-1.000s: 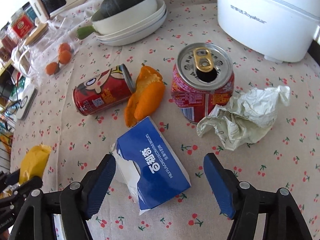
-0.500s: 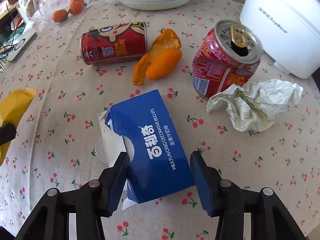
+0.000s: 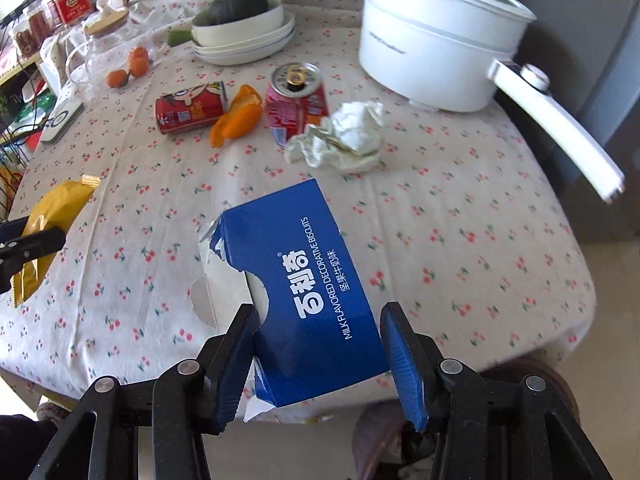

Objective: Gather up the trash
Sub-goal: 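Carry yellow bag and biscuit box over the bin and release both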

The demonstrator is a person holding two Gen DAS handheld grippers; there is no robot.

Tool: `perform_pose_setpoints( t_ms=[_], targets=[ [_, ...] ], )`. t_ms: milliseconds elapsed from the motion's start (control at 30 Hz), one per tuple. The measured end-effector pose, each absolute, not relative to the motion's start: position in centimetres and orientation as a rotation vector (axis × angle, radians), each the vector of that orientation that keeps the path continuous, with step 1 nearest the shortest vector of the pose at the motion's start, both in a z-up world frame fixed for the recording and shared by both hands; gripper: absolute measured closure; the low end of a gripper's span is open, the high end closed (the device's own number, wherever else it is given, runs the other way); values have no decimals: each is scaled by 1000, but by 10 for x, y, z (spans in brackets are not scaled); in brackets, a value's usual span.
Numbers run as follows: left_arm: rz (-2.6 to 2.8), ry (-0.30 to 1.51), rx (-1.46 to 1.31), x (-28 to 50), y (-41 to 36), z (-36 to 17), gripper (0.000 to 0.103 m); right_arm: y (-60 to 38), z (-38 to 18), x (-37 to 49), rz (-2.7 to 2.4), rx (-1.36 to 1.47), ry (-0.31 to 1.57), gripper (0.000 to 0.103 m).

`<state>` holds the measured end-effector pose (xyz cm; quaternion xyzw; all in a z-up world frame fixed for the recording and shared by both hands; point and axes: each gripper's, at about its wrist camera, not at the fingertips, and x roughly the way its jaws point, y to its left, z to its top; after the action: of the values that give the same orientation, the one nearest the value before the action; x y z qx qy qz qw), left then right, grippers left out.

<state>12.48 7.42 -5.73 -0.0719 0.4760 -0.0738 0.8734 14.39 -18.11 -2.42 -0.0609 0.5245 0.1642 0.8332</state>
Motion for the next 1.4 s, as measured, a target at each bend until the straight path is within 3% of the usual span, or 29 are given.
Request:
perform_pose_setpoints(
  t_ms=[400, 800, 1400],
  targets=[
    [-262, 984, -112, 95, 14, -54, 56, -286, -31, 71, 165, 32, 1121, 48],
    [-407, 977, 11, 91, -72, -55, 56, -355, -39, 28, 49, 22, 1111, 48],
    [-650, 1005, 206, 74, -217, -92, 55, -441, -71, -8, -70, 155, 1176, 48]
  ],
)
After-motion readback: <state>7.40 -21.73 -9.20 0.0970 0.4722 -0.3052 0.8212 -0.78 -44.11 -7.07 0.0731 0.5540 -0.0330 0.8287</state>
